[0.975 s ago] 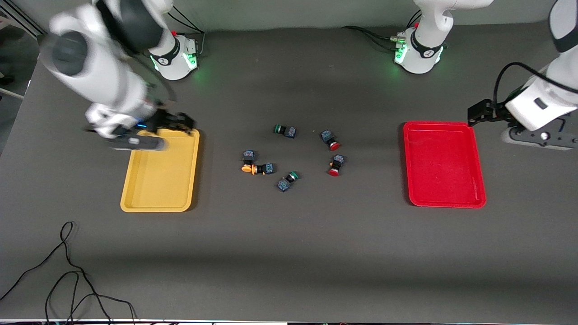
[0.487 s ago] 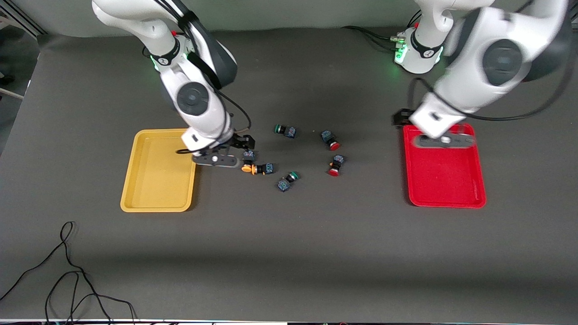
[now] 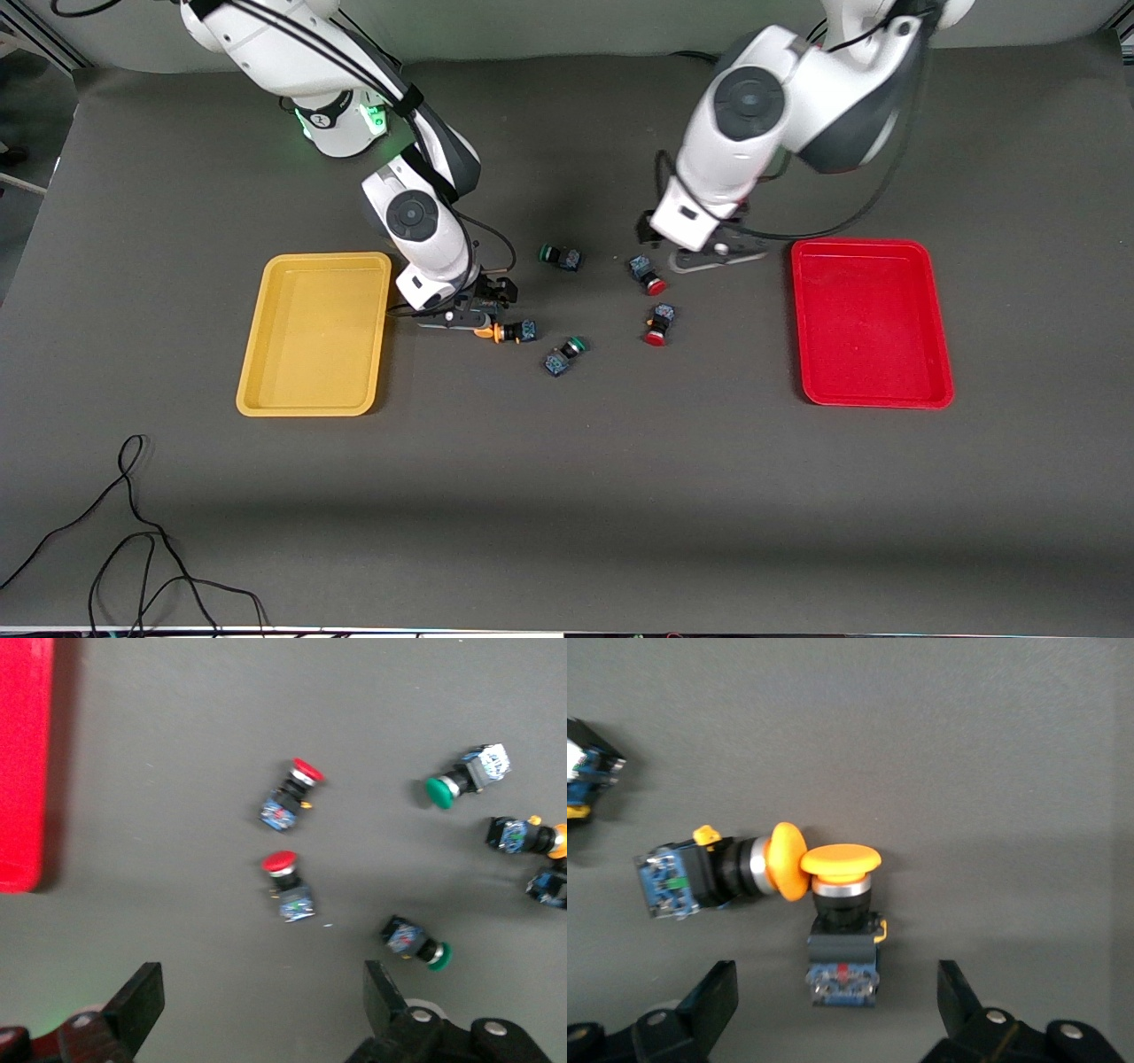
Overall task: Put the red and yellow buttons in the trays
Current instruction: 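Grasp a yellow button with the right gripper while the left gripper grasps red, then carry the yellow button to its tray while the left gripper lifts red, then drop the yellow button from the right gripper while the left gripper drops red, then grasp another yellow button with the right gripper while the left gripper grasps red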
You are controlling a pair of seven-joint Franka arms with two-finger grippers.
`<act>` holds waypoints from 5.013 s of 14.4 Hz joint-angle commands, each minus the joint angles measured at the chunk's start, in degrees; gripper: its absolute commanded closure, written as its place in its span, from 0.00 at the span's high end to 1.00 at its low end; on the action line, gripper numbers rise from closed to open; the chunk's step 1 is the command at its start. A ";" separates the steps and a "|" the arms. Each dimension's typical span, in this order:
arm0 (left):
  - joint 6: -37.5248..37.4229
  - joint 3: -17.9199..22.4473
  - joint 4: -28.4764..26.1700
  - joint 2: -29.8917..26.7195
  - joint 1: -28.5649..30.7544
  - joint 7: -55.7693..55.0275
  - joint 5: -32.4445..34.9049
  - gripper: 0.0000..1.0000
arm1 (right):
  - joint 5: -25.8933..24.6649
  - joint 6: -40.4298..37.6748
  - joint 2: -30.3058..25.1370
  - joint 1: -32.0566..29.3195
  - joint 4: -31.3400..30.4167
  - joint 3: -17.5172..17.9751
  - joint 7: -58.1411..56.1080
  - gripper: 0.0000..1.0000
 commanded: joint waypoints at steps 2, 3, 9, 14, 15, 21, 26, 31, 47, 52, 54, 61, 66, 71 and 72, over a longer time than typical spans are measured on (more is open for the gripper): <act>4.85 0.91 -0.48 5.24 -2.45 -3.78 -0.17 1.00 | -7.06 2.32 2.57 0.42 0.37 -0.29 7.54 0.95; 6.34 0.91 -0.83 7.00 -2.46 -3.78 0.26 1.00 | -8.56 2.68 3.09 0.33 0.37 -0.29 8.69 0.92; 22.16 1.08 -7.25 15.61 -3.69 -6.68 0.80 1.00 | -9.10 2.16 2.31 0.16 0.37 -0.29 9.23 0.24; 24.28 1.08 -7.25 20.63 -4.21 -9.92 3.08 1.00 | -8.75 -9.33 -7.86 -1.86 0.20 -0.81 6.87 0.13; 24.20 1.08 -7.34 20.81 -4.65 -10.19 3.17 1.00 | -8.49 -13.10 -10.50 -3.17 0.02 -0.99 3.20 0.13; 23.49 1.08 -7.61 22.04 -5.53 -11.78 3.17 0.26 | 0.20 -21.32 -22.99 -6.17 -8.92 -20.10 -27.99 0.13; 19.91 1.35 -6.38 20.38 -4.83 -8.98 3.17 0.22 | 3.72 -6.75 -19.06 -6.17 -19.39 -29.99 -38.59 0.14; 2.70 1.61 0.38 9.41 0.43 5.49 2.03 0.22 | 6.98 -4.70 -17.02 -5.73 -19.67 -29.91 -37.98 1.00; 4.19 2.49 -13.29 -3.02 32.70 50.19 5.89 0.22 | 12.26 -13.14 7.48 -0.73 27.09 -2.66 28.25 1.00; 22.95 2.75 -18.86 9.28 33.22 50.10 9.14 0.23 | 12.17 -12.96 12.23 3.58 25.87 -2.13 44.89 1.00; 23.40 2.75 -18.86 10.96 33.23 49.84 9.50 0.30 | 12.00 -12.96 12.68 3.94 23.94 -2.13 45.87 1.00; 7.01 2.67 -11.50 3.87 33.31 49.66 9.76 1.00 | 8.65 -11.74 13.03 3.76 20.41 -2.75 45.96 0.93; -9.54 1.88 1.25 -0.28 31.57 49.23 8.97 1.00 | 8.57 -11.38 12.51 3.67 20.41 -2.75 45.88 0.29; -5.53 1.52 2.06 0.68 19.98 42.65 3.71 1.00 | 8.57 -22.95 3.30 2.18 19.10 -3.53 39.49 0.12; -3.25 1.52 2.06 1.73 16.56 39.06 3.44 1.00 | 8.57 -25.59 0.32 1.48 17.79 -4.93 34.94 0.12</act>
